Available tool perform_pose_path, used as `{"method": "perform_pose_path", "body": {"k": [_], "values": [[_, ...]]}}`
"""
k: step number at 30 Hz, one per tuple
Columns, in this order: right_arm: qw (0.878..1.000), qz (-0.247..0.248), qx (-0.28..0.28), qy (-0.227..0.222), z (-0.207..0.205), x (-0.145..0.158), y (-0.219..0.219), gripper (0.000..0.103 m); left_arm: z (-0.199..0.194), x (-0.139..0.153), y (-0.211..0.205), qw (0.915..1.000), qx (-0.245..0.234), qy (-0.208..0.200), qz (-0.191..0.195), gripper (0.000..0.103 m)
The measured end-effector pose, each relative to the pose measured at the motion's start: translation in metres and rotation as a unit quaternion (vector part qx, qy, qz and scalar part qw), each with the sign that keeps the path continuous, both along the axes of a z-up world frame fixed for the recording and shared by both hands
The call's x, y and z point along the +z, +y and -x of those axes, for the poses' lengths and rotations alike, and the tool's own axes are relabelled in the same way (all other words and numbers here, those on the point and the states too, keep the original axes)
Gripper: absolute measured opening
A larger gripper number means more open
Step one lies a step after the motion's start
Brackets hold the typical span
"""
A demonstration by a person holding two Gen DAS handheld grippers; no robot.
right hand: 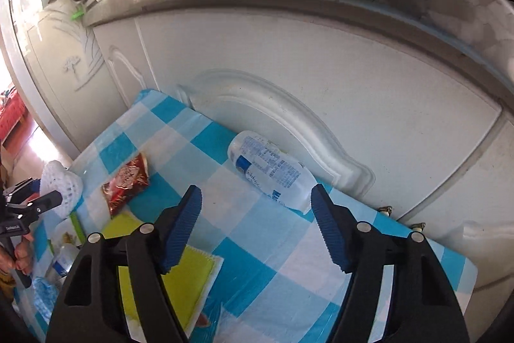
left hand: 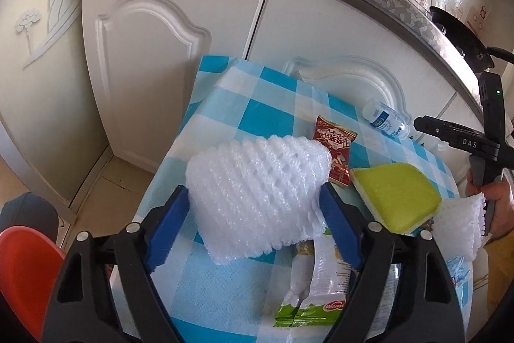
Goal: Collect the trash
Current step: 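Grasp the white foam net with the left tool while the right tool grasps the plastic bottle, then carry the foam net and bottle to the red bucket and release both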
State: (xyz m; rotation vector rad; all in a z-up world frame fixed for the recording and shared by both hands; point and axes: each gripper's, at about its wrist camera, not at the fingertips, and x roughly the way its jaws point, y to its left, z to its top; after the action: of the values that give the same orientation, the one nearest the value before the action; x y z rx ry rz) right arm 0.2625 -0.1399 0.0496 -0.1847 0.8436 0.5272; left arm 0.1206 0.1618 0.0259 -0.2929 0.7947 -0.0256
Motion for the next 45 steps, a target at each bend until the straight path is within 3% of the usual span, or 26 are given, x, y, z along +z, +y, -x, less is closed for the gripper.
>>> {"method": "perform_pose_path", "body": {"k": [5, 13, 16, 17, 24, 38, 45], "values": [[1.0, 0.009, 0.021, 0.004, -0.023, -0.011, 0.012, 0.08, 0.0, 0.0, 0.002, 1.0, -0.001, -0.009, 0.002, 0.072], [0.997, 0.054, 0.043, 0.018, -0.041, -0.032, 0.036, 0.081, 0.002, 0.002, 0.003, 0.9998, -0.006, -0.018, 0.001, 0.057], [0.996, 0.07, 0.052, 0.011, -0.036, -0.035, 0.04, 0.062, 0.002, 0.001, 0.004, 0.9998, -0.006, -0.02, 0.003, 0.054], [0.996, 0.071, 0.054, 0.011, -0.034, -0.036, 0.04, 0.048, 0.002, 0.001, 0.004, 0.9998, -0.006, -0.021, 0.004, 0.053], [0.996, 0.078, 0.041, 0.0, -0.017, -0.032, 0.037, 0.045, 0.004, 0.004, 0.006, 0.9995, -0.005, -0.028, 0.012, 0.047], [0.996, -0.002, -0.049, -0.073, 0.058, 0.058, -0.008, 0.045, 0.027, 0.023, 0.006, 0.9981, -0.008, -0.055, 0.029, 0.039], [0.989, -0.074, -0.082, -0.095, 0.122, 0.097, -0.029, 0.045, 0.076, 0.054, 0.027, 0.9964, 0.005, -0.083, 0.017, 0.039]]}}
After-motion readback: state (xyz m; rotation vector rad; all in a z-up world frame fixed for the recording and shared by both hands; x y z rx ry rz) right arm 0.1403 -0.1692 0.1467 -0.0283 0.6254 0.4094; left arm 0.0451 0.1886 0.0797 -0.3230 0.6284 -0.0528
